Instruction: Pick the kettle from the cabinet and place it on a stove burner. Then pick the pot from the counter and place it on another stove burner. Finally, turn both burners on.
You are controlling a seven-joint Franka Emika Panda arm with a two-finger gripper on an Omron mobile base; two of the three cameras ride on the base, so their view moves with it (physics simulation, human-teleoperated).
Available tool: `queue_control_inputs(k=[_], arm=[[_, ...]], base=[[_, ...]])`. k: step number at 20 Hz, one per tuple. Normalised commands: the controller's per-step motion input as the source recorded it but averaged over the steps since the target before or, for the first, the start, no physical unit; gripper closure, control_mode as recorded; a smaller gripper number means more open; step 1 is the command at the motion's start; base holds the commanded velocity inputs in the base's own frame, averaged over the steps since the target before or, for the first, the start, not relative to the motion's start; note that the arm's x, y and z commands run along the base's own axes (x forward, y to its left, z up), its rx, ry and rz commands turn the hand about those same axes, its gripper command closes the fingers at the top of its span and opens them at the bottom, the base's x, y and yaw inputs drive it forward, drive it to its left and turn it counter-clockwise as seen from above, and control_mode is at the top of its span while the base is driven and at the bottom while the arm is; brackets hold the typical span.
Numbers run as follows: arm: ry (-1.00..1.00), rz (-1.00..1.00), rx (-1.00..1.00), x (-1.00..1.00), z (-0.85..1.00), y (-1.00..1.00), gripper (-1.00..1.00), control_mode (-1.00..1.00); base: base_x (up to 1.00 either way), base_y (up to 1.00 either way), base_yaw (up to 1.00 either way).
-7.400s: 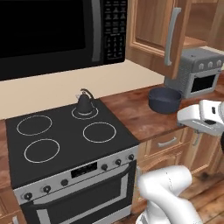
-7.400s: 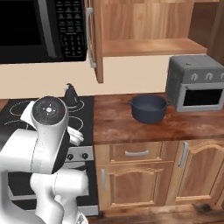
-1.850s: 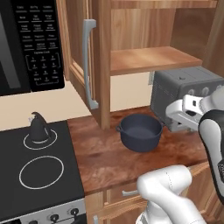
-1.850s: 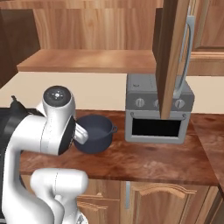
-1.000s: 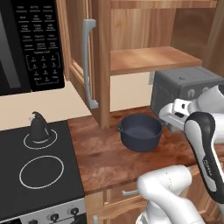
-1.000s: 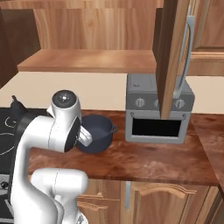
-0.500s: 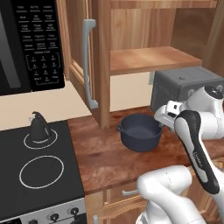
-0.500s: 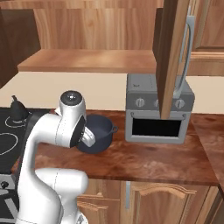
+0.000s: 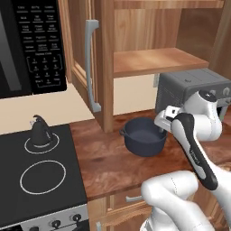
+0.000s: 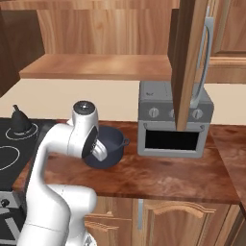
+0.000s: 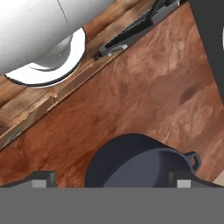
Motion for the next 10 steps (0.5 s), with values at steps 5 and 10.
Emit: queue_control_inputs(k=[5, 10], arm=[[0.07, -0.03, 0.0, 0.3, -0.27, 0.0, -1.0, -1.0], [0.07, -0.03, 0.0, 0.26, -0.3, -0.01, -1.0, -1.0]], base=[[0.0, 0.0, 0.0], [0.0, 0.0, 0.0]])
